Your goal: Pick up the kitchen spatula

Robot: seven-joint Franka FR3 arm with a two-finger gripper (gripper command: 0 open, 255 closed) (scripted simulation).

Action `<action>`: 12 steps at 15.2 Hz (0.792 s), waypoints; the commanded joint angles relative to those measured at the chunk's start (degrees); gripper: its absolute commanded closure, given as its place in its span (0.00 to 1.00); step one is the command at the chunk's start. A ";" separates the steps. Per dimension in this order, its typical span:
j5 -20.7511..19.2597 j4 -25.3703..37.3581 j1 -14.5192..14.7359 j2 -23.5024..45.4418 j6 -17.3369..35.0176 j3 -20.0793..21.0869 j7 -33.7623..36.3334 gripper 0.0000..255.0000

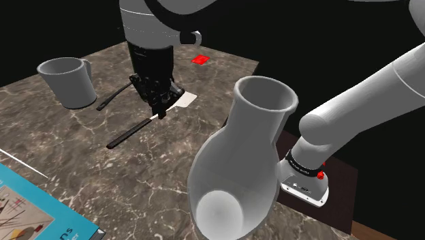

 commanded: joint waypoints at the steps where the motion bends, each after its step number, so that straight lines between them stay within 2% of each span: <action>1: -0.19 1.49 -0.05 -0.01 -1.53 -0.36 0.18 1.00; 12: -1.47 9.53 -0.67 0.77 -9.04 -1.49 1.42 1.00</action>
